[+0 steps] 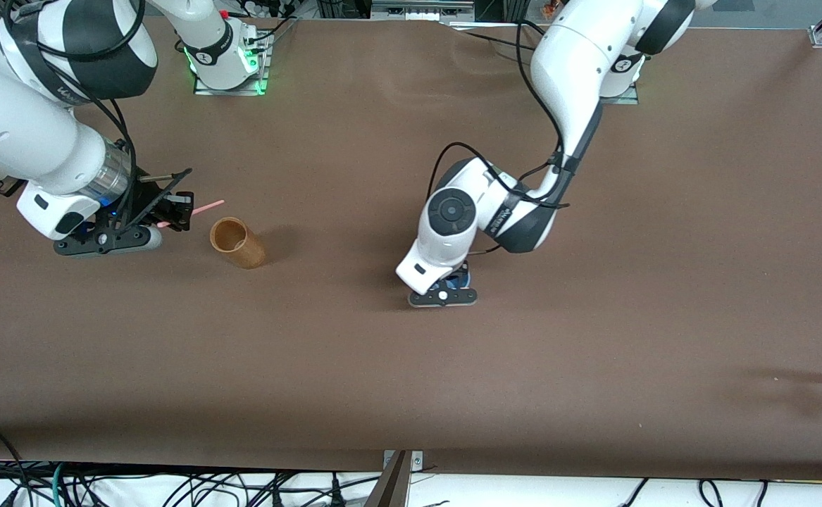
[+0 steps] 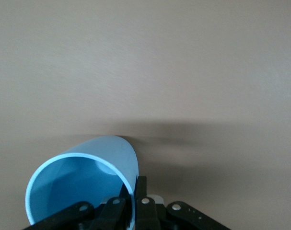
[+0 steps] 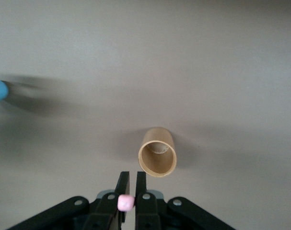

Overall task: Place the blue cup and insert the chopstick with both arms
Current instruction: 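Carry the blue cup with the left gripper and set it down mid-table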

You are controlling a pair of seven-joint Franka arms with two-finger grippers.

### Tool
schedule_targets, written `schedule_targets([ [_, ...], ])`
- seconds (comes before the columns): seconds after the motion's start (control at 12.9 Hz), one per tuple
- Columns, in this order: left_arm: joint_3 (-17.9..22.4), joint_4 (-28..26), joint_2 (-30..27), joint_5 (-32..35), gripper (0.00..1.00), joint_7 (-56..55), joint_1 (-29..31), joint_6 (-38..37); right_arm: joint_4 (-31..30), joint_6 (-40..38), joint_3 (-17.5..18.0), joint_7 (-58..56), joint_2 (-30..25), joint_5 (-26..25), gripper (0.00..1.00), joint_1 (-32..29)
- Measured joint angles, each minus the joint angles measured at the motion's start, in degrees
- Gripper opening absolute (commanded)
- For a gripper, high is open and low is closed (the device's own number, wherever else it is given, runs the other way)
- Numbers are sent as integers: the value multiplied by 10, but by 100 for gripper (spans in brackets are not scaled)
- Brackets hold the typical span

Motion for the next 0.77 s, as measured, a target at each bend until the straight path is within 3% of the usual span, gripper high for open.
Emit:
schedule_targets([
  [0.08,4,9,4,1,0,-7,-7,-4,3,0,0,4,0,0,0,4],
  [0.15,5,14,8,1,15,-13,-10,-4,5,0,0,9,0,0,0,8],
  [0.31,6,18,12,1,92,-24,-10,-1,5,0,0,21,0,4,0,13],
  [0.39,6,18,16,1,100,-30,-10,4,5,0,0,23,0,16,0,14],
  [0.77,5,36,21,-45,100,-50,3,-4,6,0,0,24,0,38,0,15],
])
